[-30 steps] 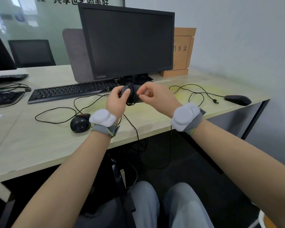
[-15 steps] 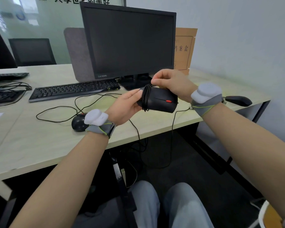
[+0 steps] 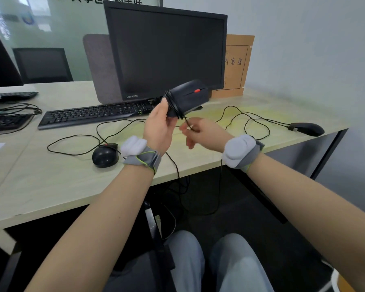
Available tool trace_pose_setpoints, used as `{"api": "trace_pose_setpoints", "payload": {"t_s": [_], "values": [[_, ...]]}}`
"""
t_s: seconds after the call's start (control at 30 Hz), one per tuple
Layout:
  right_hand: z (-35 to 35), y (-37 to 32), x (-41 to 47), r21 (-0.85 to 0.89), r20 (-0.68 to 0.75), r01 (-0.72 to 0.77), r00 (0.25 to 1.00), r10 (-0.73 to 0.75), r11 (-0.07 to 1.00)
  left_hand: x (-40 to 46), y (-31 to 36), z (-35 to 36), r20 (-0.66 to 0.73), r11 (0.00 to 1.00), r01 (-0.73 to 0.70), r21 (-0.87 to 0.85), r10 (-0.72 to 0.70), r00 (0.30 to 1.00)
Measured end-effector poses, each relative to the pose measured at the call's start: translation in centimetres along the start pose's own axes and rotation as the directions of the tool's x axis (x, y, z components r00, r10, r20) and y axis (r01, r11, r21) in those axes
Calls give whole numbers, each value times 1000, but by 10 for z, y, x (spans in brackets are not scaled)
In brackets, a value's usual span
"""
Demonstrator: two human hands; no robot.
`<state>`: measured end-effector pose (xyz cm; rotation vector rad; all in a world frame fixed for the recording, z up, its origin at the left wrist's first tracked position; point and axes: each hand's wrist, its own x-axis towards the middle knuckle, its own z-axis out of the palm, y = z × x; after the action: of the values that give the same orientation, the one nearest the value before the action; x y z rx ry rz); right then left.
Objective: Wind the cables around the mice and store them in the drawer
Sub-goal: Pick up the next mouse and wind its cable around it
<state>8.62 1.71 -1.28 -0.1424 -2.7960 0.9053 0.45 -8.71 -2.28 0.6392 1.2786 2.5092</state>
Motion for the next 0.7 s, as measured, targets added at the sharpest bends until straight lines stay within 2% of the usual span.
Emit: {"api": "trace_pose_setpoints", "payload": {"t_s": [0.07,0.13,0.17,0.23,0.33,0.4,0.5,0.6,0.7], "values": [[4,1,-4,-288,41,7,999,5,958,4,-3,-5,-104,998,-58,39,62,993],[5,-1,-9,-410,-33,24,999,-42,912,10,-6,-13,-178,984,-91,152,118,977],[3,-4,-10,-413,-85,26,994,-67,910,13,-7,-18,-192,962,-93,256,145,971],[-4,-11,-10,-306,-180,23,980,-81,952,15,-9,-27,-175,879,-90,469,192,966],[-17,-19,-9,-116,-218,30,974,-55,993,10,-10,-30,-55,733,-136,667,230,972],[-23,-22,-7,-148,-194,37,979,-66,988,7,-9,-28,39,657,-174,734,215,976],[-31,-23,-3,-290,-222,51,968,-119,956,5,-8,-29,170,553,-209,807,121,978],[-40,-22,1,-337,-245,68,957,-157,939,4,-7,-29,250,570,-216,793,19,968],[-45,-18,3,-306,-220,95,961,-168,947,2,-5,-26,275,577,-218,787,-11,961]]}}
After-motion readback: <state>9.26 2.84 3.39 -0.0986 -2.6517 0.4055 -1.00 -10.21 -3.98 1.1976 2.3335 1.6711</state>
